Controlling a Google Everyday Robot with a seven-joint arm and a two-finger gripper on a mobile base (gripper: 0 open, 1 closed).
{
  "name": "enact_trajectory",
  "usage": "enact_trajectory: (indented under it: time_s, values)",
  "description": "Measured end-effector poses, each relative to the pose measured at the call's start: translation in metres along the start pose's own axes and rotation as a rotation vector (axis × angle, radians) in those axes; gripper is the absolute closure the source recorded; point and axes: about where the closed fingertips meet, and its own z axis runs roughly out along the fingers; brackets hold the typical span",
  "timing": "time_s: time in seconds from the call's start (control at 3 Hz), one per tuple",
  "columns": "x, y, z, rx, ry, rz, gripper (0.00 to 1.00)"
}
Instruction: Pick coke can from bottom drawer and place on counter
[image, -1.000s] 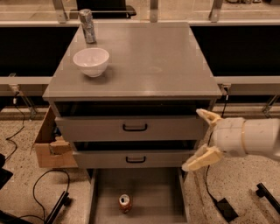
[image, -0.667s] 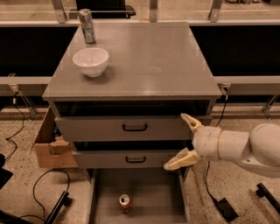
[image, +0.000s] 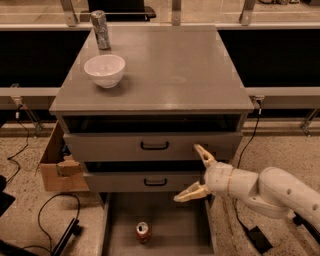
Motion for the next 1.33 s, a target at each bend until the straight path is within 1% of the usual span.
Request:
enact_trajectory:
  time_s: [0.33,0.67,1.0,1.33]
  values:
    - [0.048,0.023,0.02,-0.042,-0.031,0.084,0.0]
    - [0.074,0.035,0.042,-0.086,-0.034,0.166,0.0]
    - [0.076,0.037,0.045,-0.093,-0.034,0.174,0.0]
    - [0.093,0.049,0.062,-0.142,0.008,0.155,0.0]
